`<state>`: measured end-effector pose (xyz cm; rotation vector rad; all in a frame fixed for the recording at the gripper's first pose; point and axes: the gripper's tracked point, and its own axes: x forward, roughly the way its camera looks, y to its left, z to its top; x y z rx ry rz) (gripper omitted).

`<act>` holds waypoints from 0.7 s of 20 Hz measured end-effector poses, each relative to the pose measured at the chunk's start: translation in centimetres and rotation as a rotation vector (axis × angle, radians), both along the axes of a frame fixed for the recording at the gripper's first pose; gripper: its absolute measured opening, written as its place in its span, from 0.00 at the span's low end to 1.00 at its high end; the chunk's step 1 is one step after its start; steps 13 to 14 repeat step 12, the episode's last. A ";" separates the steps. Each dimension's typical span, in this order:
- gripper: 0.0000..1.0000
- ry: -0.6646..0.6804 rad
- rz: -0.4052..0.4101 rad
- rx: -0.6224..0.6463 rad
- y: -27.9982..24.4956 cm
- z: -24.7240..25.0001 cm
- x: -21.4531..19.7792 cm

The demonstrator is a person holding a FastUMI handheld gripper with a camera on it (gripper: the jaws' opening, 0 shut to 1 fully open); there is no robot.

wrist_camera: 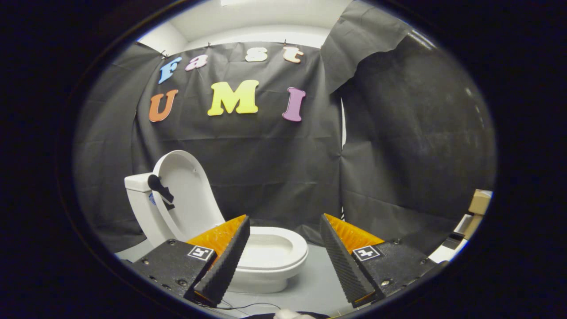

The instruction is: Open the toilet lid.

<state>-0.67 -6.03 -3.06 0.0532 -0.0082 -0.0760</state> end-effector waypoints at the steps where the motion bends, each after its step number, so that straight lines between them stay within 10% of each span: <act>1: 0.99 -0.001 0.001 0.000 0.1 0.0 0.0; 14: 0.99 -0.009 0.000 -0.007 0.2 0.5 -0.2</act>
